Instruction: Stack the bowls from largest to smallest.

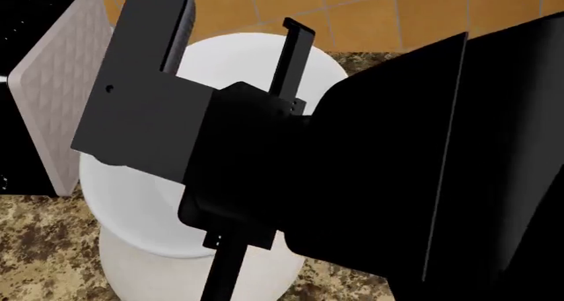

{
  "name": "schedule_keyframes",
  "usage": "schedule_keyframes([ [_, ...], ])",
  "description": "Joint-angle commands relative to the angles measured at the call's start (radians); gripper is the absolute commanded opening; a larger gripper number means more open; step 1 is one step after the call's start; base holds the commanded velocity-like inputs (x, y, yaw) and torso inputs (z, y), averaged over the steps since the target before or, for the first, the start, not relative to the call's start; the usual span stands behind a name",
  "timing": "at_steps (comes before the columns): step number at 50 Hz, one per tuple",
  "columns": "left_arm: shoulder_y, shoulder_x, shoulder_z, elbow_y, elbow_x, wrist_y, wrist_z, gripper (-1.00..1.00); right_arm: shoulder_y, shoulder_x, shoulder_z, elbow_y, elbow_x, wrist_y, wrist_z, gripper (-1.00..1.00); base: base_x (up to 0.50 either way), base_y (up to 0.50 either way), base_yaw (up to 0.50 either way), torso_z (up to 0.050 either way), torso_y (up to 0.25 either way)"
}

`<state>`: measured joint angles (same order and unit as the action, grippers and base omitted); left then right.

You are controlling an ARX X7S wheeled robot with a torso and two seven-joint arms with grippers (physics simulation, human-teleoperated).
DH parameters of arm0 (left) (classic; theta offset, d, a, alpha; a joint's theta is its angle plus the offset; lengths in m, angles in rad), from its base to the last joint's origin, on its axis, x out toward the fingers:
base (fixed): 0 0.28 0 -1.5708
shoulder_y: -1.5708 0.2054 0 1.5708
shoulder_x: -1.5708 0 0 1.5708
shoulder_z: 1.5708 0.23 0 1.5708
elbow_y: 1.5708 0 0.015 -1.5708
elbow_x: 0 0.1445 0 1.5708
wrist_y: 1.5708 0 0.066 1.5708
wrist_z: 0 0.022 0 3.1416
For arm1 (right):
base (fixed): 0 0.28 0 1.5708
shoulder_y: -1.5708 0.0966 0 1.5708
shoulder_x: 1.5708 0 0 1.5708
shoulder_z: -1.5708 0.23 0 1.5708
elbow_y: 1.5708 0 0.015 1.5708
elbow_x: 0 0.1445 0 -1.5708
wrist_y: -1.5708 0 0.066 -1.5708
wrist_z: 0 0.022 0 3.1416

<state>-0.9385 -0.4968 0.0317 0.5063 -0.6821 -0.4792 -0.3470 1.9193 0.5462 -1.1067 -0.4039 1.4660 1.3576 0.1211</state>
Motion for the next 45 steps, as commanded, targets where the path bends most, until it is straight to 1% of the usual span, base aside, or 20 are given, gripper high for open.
schedule_keyframes([
  [1,0.006,-0.005,-0.004,0.000,-0.001,0.004,0.000,1.00,-0.010,-0.037,-0.027,0.015,-0.094,-0.044,-0.064,-1.00,0.00,0.00,0.00,0.000,0.000],
  [23,0.021,-0.018,-0.014,-0.001,-0.002,0.012,-0.001,1.00,-0.045,-0.089,-0.080,0.048,-0.205,-0.129,-0.146,-1.00,0.00,0.00,0.00,0.000,0.000],
  [45,0.023,-0.018,-0.005,-0.013,0.007,0.024,0.004,1.00,-0.097,-0.092,-0.110,0.064,-0.257,-0.191,-0.177,-1.00,0.00,0.00,0.00,0.000,0.000],
])
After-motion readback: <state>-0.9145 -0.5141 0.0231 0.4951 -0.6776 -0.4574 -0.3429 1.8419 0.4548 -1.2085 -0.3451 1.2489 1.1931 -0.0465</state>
